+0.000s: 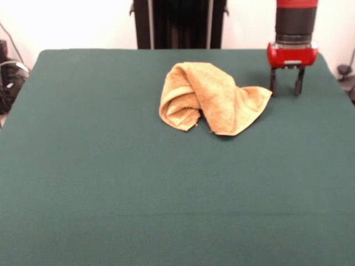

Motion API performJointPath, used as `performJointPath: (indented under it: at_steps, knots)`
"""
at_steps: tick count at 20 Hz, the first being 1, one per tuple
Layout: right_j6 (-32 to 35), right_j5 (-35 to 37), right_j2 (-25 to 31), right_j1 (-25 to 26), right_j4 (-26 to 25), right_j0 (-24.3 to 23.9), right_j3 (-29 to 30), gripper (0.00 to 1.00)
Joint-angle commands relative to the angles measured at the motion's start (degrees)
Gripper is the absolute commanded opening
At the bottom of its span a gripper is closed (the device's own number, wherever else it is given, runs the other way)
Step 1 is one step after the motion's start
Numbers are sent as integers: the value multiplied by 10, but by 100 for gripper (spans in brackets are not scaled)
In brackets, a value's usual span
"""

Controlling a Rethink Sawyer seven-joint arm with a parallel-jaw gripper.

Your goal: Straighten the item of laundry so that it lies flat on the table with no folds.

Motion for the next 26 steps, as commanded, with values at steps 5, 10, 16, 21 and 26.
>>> performJointPath:
  at_steps: [5, 10, 16, 21, 26]
  knots:
    - [116, 81, 40, -31, -6, -41, 58, 100]
    - [103, 114, 51, -76, -24, -74, 89, 100]
    - [110, 119, 43, -64, 5, -54, 59, 100]
    - [116, 112, 44, -29, 25, -45, 19, 100]
    - [124, 103, 27, -7, 65, -4, -11, 100]
